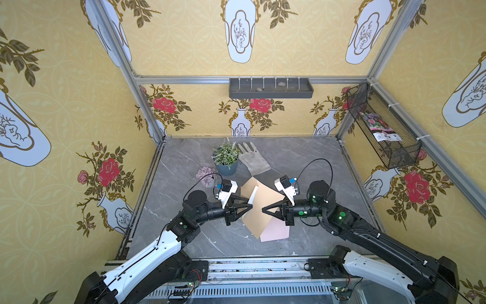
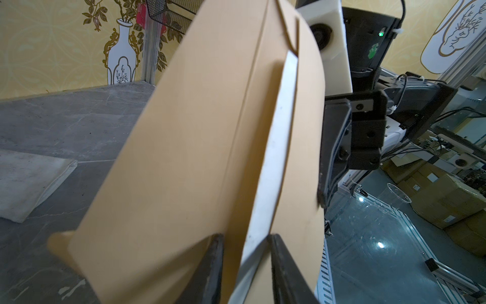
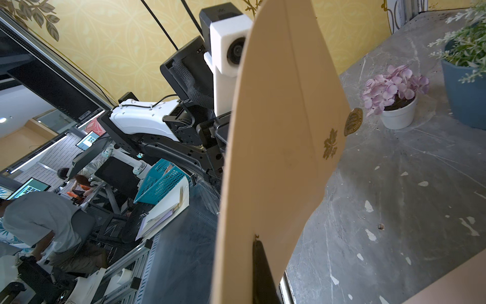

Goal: Take the letter paper out of the envelope
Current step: Take out the letter paper from the envelope.

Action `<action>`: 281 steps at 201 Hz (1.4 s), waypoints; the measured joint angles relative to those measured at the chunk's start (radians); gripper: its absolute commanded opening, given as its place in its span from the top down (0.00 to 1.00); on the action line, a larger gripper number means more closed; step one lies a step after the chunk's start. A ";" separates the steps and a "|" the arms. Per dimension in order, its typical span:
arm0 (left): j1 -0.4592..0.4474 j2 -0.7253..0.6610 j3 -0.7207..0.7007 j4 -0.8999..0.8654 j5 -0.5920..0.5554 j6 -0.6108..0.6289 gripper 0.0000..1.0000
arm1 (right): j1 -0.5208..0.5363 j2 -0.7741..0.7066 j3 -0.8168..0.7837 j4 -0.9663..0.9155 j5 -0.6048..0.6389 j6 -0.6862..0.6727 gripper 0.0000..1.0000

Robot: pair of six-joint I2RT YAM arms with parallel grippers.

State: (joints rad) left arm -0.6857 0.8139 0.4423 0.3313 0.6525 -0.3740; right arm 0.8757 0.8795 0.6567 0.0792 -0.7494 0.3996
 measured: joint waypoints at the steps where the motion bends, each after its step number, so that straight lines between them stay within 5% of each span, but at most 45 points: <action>1: 0.000 -0.001 0.000 -0.001 -0.001 0.000 0.68 | 0.000 0.000 0.000 0.000 0.000 0.000 0.97; 123: 0.000 0.010 0.016 -0.047 -0.012 0.023 0.67 | 0.002 0.030 0.011 0.001 -0.030 0.002 0.97; 281: 0.004 -0.009 -0.013 0.079 0.089 -0.124 0.67 | -0.016 0.082 0.039 0.005 -0.095 -0.026 0.97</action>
State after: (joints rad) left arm -0.6819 0.8047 0.4294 0.4107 0.7414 -0.4980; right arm 0.8597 0.9619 0.6960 0.0841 -0.8444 0.3733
